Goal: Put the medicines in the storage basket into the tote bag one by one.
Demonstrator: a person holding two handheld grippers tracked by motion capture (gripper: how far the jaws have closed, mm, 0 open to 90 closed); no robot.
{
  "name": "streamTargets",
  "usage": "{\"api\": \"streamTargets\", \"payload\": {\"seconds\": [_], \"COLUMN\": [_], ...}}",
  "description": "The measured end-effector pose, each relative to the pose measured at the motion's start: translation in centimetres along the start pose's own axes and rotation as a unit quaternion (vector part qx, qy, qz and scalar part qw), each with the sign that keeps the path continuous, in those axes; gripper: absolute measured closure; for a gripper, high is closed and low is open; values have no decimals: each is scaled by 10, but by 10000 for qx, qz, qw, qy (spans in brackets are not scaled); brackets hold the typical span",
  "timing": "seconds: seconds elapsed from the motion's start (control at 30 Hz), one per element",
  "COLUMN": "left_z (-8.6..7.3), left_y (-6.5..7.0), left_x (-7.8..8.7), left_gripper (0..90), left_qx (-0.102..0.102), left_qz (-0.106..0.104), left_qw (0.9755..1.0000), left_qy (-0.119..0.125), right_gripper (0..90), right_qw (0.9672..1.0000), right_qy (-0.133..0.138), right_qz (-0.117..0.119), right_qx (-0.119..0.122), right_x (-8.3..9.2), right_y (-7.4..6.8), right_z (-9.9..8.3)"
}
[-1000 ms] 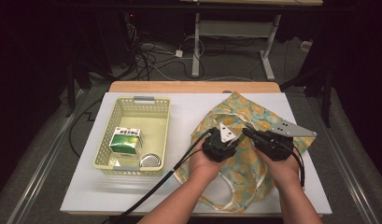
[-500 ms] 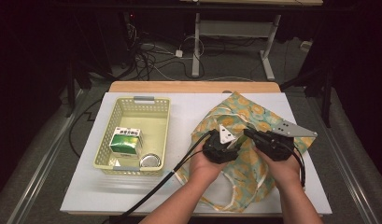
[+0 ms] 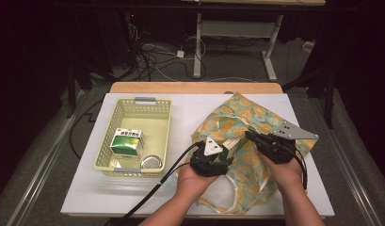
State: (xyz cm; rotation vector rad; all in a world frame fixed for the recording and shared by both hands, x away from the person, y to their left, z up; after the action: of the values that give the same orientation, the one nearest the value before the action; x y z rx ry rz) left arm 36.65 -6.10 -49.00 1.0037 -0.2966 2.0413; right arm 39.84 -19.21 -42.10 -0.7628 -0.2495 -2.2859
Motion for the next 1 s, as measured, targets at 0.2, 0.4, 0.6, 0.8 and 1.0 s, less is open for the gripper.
{"api": "streamTargets", "payload": {"seconds": [0.2, 0.4, 0.6, 0.8, 1.0], "left_z": [-17, -28, -38, -46, -54], "left_y": [-3, -2, 0, -5, -12], "left_x": [17, 26, 44, 58, 67], "left_gripper": [323, 262, 166, 76, 0], "left_qx": [51, 39, 54, -42, 23], "left_qz": [-104, -237, -573, -305, -167], "left_qw": [9999, 9997, 9983, 9995, 9998], "left_qy": [24, -67, 74, -21, -100], "right_gripper": [900, 900, 900, 900, 900], "right_qw": [10000, 10000, 10000, 10000, 9999], "right_qy": [-34, -55, -81, -87, -107], "right_qz": [2, -9, -14, -21, -28], "right_qx": [29, 33, 50, 44, 39], "right_x": [0, 0, 0, 0, 0], "right_y": [-1, -2, -2, -2, -3], "right_z": [-2, -3, -5, -6, -7]}}
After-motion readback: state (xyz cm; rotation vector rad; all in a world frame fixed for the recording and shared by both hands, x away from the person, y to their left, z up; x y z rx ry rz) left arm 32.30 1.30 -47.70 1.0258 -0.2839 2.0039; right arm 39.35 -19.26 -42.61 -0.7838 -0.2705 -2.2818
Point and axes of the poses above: each handheld gripper's, and its own axes: x roughly backward along the jaws, z roughly out of its top, y roughly to its right, the point moved 8 cm from there along -x, roughly forward along the jaws, and after that the axes turned 14 degrees about -y, right-handed, at the moved point
